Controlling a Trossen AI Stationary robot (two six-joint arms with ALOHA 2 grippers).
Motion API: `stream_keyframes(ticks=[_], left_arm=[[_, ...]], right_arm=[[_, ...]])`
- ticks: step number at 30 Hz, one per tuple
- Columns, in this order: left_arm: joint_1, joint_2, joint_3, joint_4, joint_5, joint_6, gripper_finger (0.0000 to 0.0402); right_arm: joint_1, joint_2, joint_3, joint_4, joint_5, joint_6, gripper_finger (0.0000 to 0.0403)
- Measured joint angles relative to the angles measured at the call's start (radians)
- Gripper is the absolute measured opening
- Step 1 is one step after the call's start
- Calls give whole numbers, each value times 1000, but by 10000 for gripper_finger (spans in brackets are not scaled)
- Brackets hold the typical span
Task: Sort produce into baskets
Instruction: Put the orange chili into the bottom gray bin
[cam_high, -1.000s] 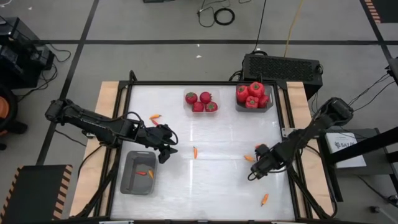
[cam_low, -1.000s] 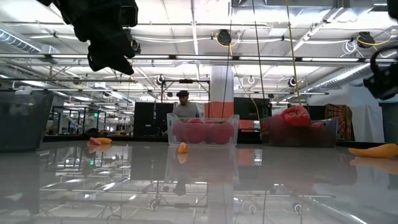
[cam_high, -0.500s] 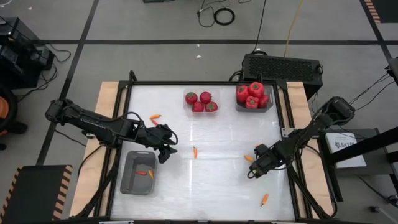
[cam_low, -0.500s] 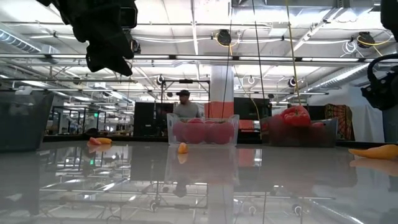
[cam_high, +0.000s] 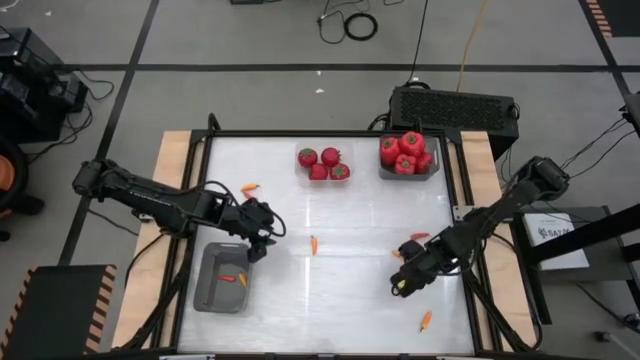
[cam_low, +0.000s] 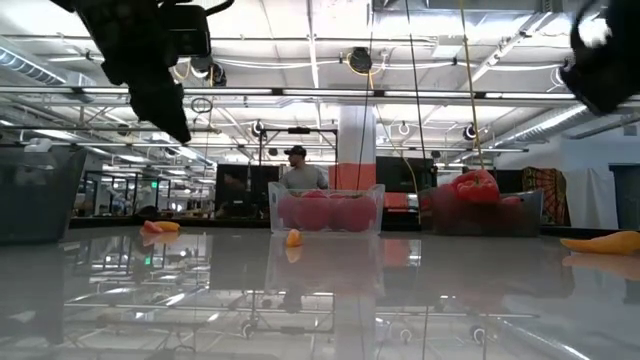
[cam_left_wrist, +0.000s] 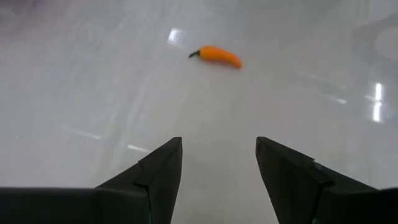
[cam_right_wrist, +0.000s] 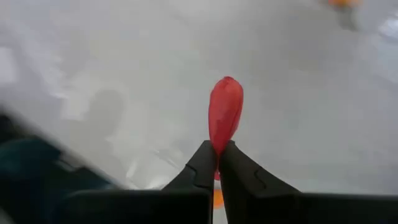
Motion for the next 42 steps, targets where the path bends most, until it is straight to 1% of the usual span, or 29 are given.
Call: stream_keyframes(ticks=[2,5,7,9,11,14,17,22,26,30,33,35,37,42], left_arm=[[10,0,0,-4,-6,40,212],[27,0,0,-3,-44,92,212],[43,0,0,-3,-63,128,212],[60,0,0,-4,-70,165,212],[79,-7,0,-22,-68,201,212],[106,-43,0,-72,-57,247,212],[130,-101,0,-153,-56,263,212],[143,-209,0,-262,-45,306,212],[143,-267,0,-344,-23,326,212],[143,-302,-1,-346,1,333,212],[146,-303,-1,-346,4,333,212],[146,-303,-1,-346,4,334,212],[146,-303,-2,-343,4,334,212],[146,-302,-7,-333,4,335,212]], right_arm=[[0,9,47,41,60,-6,5],[-5,40,112,151,205,-52,3],[-16,84,155,233,282,-110,2],[-36,148,208,295,328,-179,3],[-61,228,272,351,351,-252,3],[-102,369,394,419,356,-368,3],[-149,522,544,480,356,-496,3],[-230,774,822,569,359,-710,3],[-283,964,1051,609,357,-838,3],[-322,1122,1273,609,351,-944,3],[-342,1217,1414,610,350,-992,5],[-349,1262,1483,612,349,-1005,7],[-354,1300,1524,619,348,-1010,8],[-365,1340,1542,610,348,-978,9]])
